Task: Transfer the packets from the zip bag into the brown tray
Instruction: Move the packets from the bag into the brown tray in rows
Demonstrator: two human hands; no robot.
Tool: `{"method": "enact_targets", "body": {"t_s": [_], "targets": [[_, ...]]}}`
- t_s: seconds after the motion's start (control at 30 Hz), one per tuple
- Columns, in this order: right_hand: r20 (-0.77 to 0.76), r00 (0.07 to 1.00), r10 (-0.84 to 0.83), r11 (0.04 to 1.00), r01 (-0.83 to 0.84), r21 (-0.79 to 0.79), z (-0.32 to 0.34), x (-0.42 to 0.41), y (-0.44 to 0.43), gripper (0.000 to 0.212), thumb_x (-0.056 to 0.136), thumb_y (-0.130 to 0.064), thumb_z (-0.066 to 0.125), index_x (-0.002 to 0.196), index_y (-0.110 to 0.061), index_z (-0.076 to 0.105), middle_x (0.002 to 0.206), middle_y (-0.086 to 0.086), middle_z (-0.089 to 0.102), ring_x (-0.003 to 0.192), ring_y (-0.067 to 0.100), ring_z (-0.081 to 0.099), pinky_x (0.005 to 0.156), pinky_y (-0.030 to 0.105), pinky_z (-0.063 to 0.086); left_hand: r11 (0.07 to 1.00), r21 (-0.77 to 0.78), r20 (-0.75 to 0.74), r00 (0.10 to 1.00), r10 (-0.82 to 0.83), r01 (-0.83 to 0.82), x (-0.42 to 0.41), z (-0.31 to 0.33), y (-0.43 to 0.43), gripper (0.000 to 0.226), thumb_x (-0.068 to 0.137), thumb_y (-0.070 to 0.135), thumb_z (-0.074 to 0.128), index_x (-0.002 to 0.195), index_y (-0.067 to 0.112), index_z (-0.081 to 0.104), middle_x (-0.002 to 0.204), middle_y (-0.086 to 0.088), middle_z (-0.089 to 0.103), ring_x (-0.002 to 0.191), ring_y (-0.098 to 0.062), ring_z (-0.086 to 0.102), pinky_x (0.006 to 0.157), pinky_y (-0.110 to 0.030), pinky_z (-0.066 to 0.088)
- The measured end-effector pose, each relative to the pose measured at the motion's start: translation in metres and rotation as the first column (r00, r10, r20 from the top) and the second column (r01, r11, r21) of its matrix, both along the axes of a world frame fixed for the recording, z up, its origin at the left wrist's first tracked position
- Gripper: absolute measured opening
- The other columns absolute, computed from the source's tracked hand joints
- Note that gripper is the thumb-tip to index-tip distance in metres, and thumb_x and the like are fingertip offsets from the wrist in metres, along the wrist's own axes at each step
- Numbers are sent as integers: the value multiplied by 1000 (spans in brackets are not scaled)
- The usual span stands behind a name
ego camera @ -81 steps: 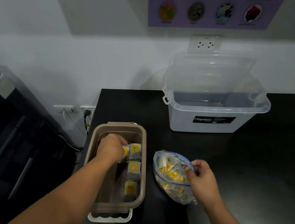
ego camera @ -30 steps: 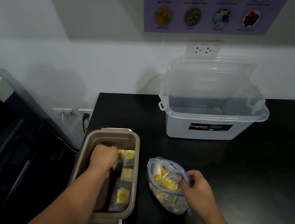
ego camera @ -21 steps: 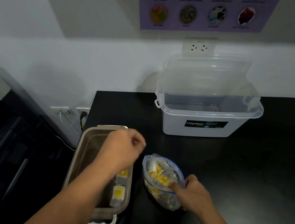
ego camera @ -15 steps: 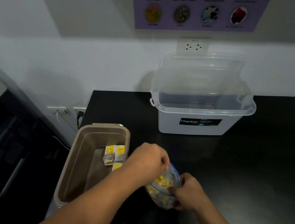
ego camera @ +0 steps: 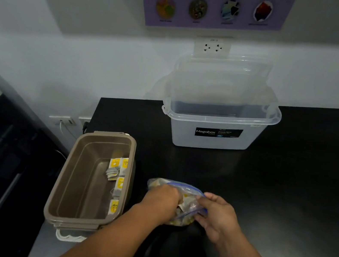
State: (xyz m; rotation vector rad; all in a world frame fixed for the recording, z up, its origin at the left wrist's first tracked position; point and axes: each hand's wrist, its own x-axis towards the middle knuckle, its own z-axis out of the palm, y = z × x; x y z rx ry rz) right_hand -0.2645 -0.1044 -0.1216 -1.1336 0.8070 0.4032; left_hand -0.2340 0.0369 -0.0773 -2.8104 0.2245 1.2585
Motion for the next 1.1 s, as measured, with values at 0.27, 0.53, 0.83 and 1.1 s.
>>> {"method": "enact_targets", "body": {"t_s": [0.27,0.53,0.83,1.1], "targets": [[183,926,330,893,-244,-378,2,0,-6,11,94,-4,70,96,-14,66,98,17,74,81,24,72,68,36,57,971,-177,152,970,188,-161,-2,15,6,37,91,34,66,126,21,65,119,-5,65,106,-23,64,95,-37,54],[226,563,795,301,-43,-953,40,3,-11,28,91,-23,76,116,-24,65,112,-13,54,107,8,50,92,23,44,826,-550,467,776,423,-119,-16,38,39,18,98,26,59,111,29,70,108,7,59,96,-10,61,87,-29,53],[-609,211,765,-549,-281,-787,61,16,31,40,98,-51,58,118,-19,72,119,4,67,127,25,43,102,41,36,255,-908,53,511,858,-334,-16,66,73,11,100,19,60,103,16,70,74,-1,67,59,-11,66,66,-30,60],[-625,261,736,-566,-270,-779,41,10,37,23,95,-28,61,114,-18,70,118,1,65,126,28,41,102,43,37,-64,-921,-212,357,910,-384,-31,79,125,8,93,11,68,99,6,72,88,-13,76,73,-18,72,70,-29,62]]}}
